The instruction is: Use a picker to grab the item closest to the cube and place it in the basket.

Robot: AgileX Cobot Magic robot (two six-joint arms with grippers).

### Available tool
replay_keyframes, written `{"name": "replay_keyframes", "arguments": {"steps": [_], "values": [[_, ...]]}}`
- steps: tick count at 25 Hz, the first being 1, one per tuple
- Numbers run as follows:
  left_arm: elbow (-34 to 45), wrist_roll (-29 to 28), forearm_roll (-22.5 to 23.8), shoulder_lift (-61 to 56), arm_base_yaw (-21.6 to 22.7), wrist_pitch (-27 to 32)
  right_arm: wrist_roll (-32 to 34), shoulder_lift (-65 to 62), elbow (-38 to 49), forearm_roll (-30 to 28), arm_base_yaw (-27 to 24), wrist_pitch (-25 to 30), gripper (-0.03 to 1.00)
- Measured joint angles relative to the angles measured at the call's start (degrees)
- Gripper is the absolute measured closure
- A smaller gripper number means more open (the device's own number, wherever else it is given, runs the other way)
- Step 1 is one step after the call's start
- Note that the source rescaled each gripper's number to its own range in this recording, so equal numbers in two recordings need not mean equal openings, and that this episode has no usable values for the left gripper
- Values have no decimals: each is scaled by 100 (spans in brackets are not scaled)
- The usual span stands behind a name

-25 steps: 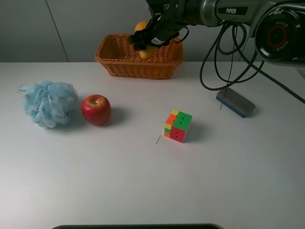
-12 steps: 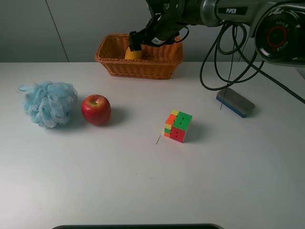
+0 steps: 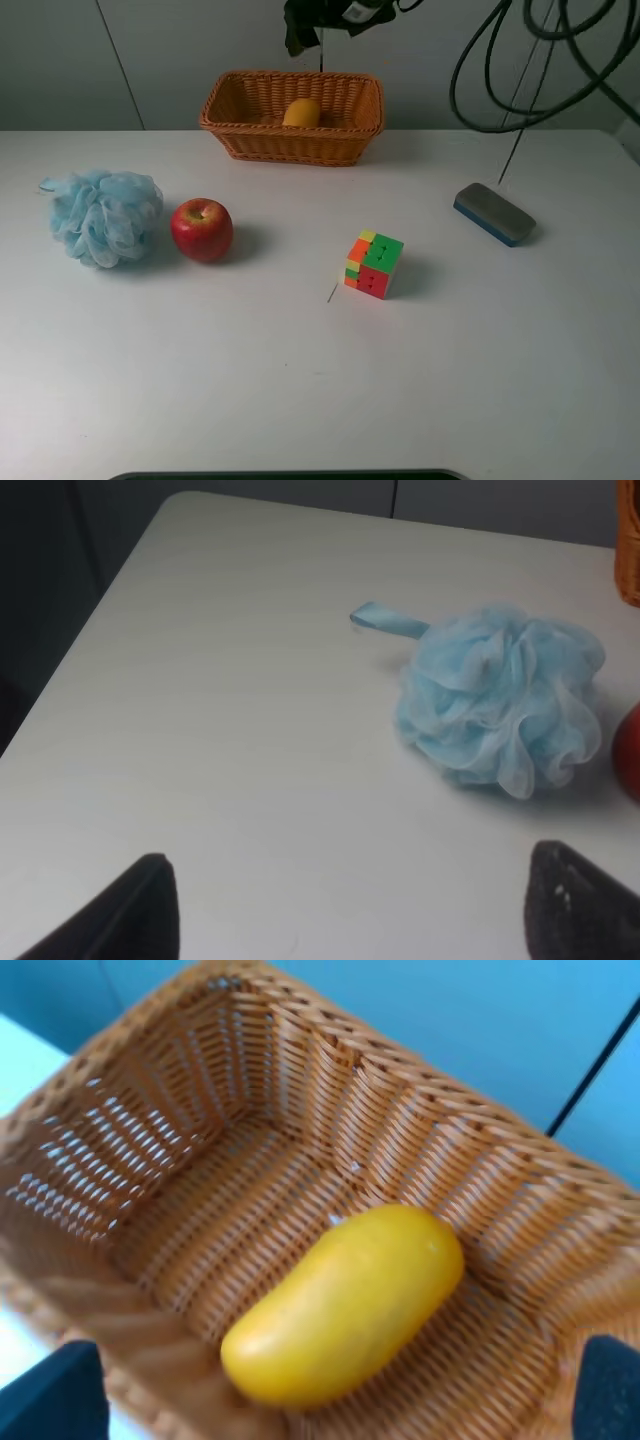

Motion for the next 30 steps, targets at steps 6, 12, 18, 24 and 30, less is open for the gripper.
{"name": "replay_keyframes", "arguments": {"steps": [6,12,18,24,30], "values": [[0,0,0,-5,0,0,-20,-1438,14,-39,-567,1140,-3],[0,0,0,-5,0,0,-32,-2979,276,-445,-1607,2016,-3],[0,0,0,-5,0,0,-172,-4525,963,-472,-2922,2345,-3],[0,0,0,0,0,0,-364,-6199,2282,-565,-3749,2325,-3],[0,0,0,0,0,0,-453,-8145,4242,301,-3784,1769,-3]]}}
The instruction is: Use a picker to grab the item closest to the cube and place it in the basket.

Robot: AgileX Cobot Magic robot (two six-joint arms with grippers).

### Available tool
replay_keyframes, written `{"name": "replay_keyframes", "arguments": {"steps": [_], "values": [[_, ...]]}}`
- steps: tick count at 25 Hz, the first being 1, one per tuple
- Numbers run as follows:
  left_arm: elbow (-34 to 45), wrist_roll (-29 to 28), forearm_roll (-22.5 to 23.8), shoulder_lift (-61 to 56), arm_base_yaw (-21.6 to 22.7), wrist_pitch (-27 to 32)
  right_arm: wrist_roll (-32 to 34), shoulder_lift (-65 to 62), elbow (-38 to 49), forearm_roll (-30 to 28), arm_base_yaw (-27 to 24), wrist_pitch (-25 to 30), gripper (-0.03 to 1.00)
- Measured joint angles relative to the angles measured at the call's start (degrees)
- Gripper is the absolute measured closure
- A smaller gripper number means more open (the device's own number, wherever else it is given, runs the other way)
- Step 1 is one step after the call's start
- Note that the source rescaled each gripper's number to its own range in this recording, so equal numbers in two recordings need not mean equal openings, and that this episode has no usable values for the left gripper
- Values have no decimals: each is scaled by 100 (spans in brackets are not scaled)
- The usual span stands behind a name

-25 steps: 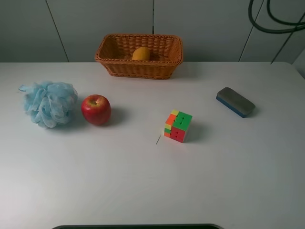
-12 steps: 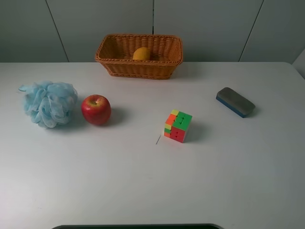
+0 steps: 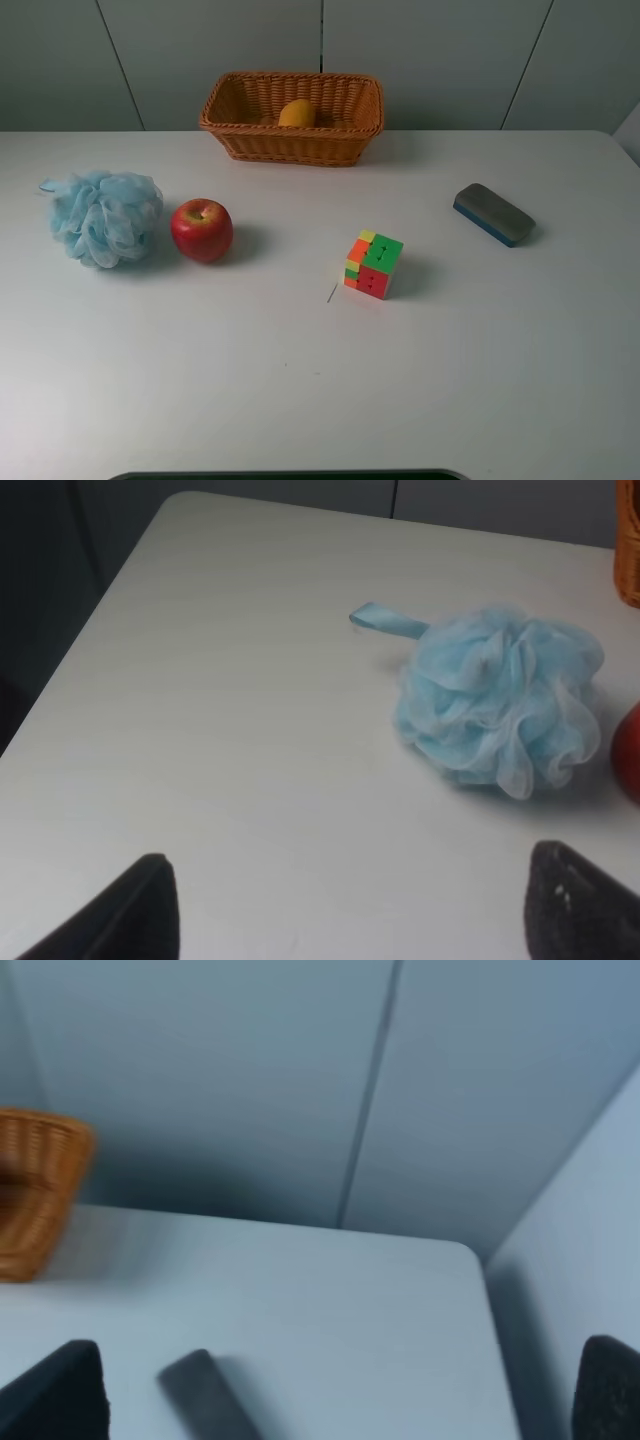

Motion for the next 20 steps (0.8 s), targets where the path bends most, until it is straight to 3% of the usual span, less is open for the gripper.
{"name": "replay_keyframes", "arguments": {"steps": [5,11,20], "values": [[0,22,0,0,0,0,0,-1614,1562,47,198,-552,-3],[0,22,0,0,0,0,349,-2989,2800,-7,285,-586,-3],[0,36,0,0,0,0,1261,-4415,4201,-595,285,227,-3]]}}
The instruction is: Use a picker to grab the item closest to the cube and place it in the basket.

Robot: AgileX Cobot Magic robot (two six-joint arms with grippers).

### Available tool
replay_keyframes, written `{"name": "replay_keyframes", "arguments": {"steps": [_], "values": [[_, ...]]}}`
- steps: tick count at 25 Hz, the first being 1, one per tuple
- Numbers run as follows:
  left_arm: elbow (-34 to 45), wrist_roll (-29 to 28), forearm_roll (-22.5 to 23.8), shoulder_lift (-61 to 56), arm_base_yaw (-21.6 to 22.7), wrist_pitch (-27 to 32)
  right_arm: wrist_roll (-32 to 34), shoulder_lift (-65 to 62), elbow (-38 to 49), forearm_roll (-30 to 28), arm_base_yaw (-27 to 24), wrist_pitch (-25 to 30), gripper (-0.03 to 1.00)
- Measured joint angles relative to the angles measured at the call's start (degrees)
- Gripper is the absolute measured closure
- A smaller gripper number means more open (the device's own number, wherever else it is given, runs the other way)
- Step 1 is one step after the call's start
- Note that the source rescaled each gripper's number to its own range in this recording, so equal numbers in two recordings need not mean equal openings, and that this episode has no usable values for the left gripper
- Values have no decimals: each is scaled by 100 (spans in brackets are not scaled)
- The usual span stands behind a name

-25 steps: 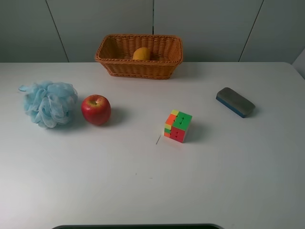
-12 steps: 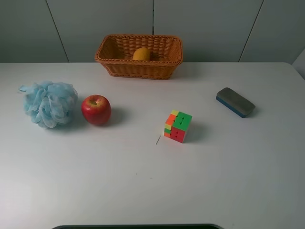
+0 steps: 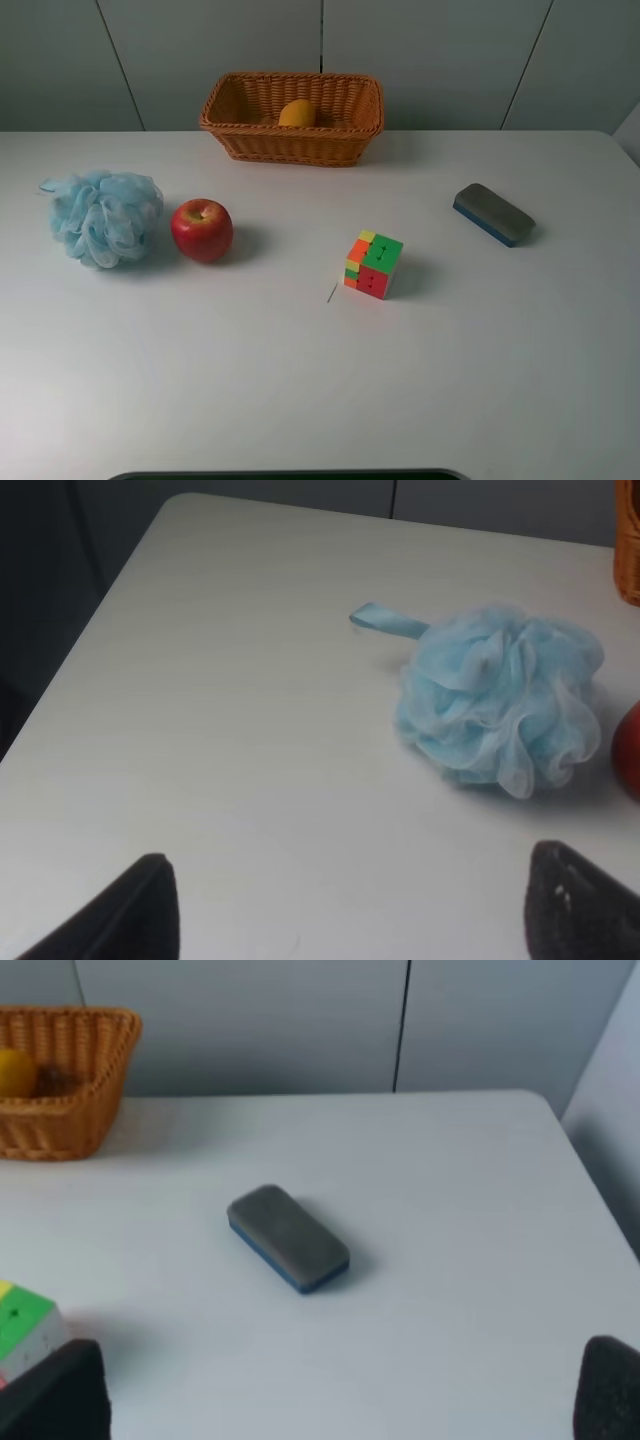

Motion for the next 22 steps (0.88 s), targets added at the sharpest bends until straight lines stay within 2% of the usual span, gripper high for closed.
{"name": "replay_keyframes", "arguments": {"steps": [10,22], "values": [[0,72,0,-5,0,10,383,-23,272,-377,634,-162,-3],[0,72,0,-5,0,10,546,-23,272,-461,697,-172,-3]]}}
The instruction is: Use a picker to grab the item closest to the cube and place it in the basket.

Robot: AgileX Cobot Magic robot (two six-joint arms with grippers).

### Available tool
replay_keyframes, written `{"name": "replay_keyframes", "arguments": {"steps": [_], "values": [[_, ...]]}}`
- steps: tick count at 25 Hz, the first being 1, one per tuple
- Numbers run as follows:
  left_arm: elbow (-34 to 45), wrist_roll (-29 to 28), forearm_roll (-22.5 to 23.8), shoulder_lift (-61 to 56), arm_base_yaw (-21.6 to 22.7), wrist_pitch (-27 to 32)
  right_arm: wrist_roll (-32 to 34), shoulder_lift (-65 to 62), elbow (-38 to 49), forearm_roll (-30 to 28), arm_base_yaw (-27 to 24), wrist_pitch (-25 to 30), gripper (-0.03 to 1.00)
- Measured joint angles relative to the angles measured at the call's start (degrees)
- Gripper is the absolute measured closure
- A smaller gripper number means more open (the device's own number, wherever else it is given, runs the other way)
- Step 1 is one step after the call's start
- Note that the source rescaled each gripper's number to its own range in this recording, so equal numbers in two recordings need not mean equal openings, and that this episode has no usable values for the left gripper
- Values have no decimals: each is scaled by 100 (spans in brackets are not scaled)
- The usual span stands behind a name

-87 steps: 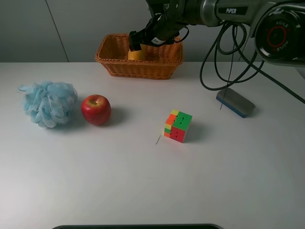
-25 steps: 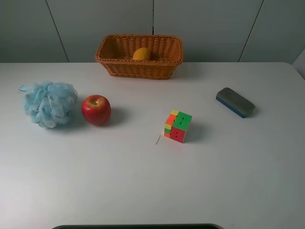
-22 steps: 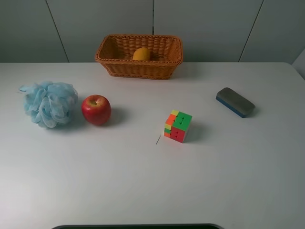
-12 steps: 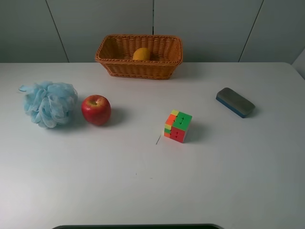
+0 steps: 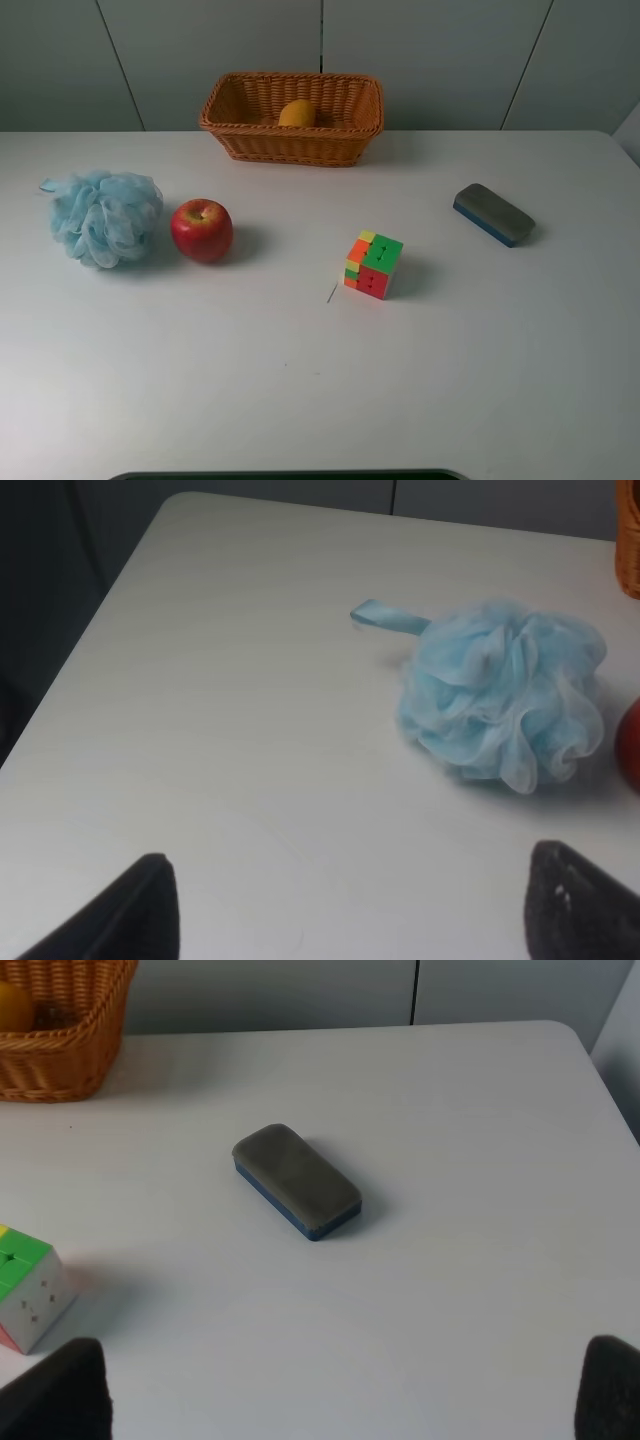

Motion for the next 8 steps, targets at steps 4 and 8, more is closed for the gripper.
{"name": "replay_keyframes", "arguments": {"steps": [4,8], "values": [[0,0,0,0,0,0,0,0,0,0,0,0,-3],[0,0,0,0,0,0,0,0,0,0,0,0,-3]]}}
